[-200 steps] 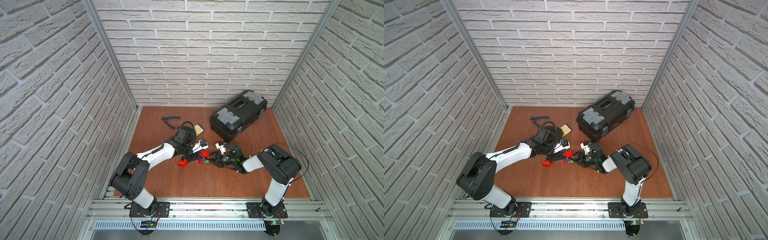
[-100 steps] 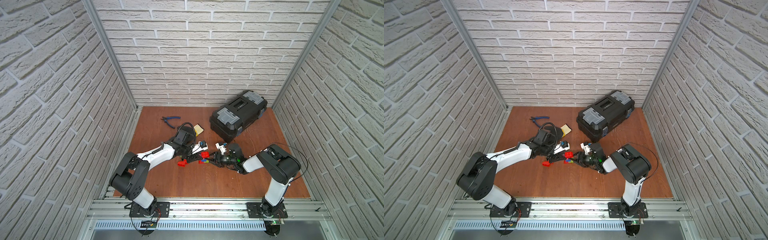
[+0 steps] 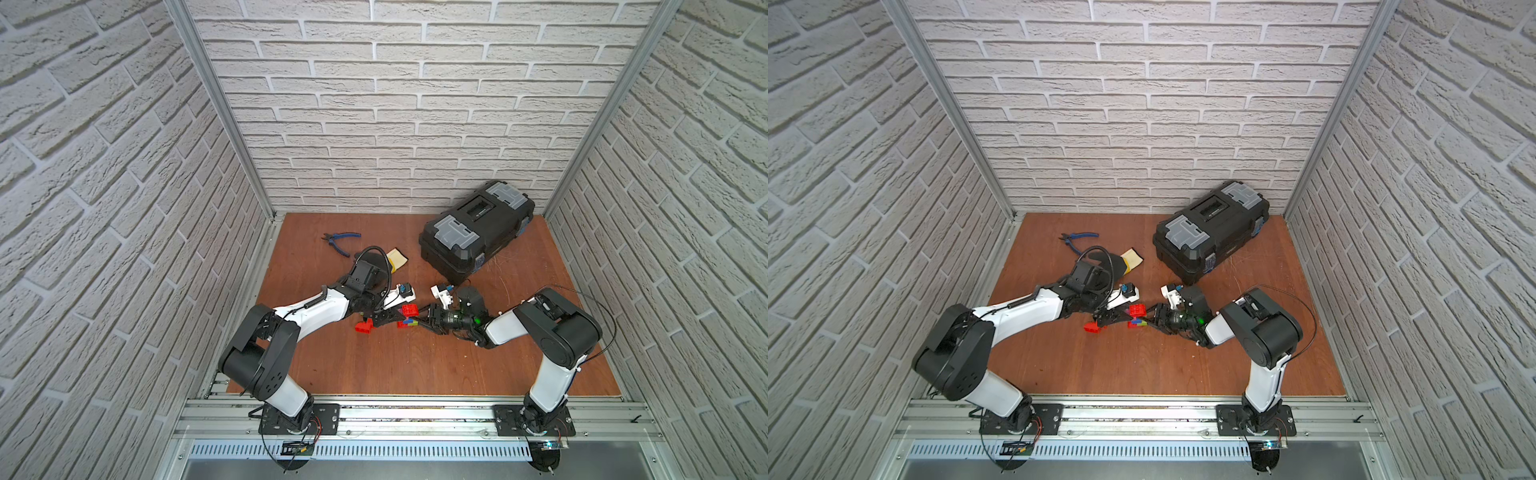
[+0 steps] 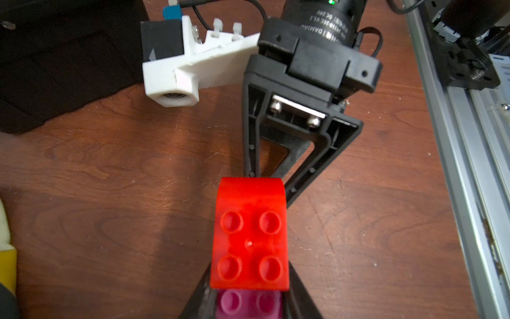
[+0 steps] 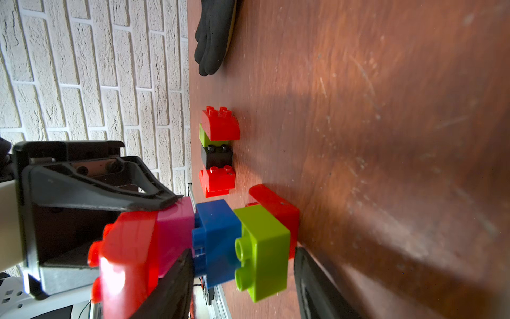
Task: Assemble the letter s with lego
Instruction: Assemble the lego brick with the lego brick.
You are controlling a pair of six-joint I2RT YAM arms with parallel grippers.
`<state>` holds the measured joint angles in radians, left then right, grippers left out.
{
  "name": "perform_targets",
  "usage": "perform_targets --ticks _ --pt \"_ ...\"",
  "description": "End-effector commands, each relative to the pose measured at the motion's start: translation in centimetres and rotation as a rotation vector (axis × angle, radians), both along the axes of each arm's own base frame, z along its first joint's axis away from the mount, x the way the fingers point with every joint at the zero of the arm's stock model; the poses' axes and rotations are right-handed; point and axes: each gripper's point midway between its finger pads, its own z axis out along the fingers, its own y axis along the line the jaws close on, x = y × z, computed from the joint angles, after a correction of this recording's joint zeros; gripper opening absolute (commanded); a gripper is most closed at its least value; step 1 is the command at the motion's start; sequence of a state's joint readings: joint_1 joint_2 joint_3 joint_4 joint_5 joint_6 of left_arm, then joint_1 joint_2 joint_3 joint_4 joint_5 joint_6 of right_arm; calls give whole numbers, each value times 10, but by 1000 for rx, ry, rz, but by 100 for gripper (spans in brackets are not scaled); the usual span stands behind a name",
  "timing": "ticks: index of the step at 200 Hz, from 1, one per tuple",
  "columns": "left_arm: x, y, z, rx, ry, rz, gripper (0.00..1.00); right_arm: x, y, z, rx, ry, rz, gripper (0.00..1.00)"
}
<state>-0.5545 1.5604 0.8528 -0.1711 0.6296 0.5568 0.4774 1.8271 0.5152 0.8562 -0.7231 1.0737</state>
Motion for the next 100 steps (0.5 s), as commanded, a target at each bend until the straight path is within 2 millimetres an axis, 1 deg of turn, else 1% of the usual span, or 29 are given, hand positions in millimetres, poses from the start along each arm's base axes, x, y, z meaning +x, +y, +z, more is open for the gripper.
perform_targets --ticks 1,61,89,100 --pt "-8 4 -10 19 23 7 25 -6 -8 -21 -55 48 -14 58" --pt "-16 2 -15 42 0 -5 21 -7 -7 -21 -54 51 -4 57" --pt "-24 1 -17 56 2 -27 21 -6 -7 -20 -53 48 -1 57" --pt "-24 1 -16 50 2 -22 21 -5 -7 -19 -51 45 0 57"
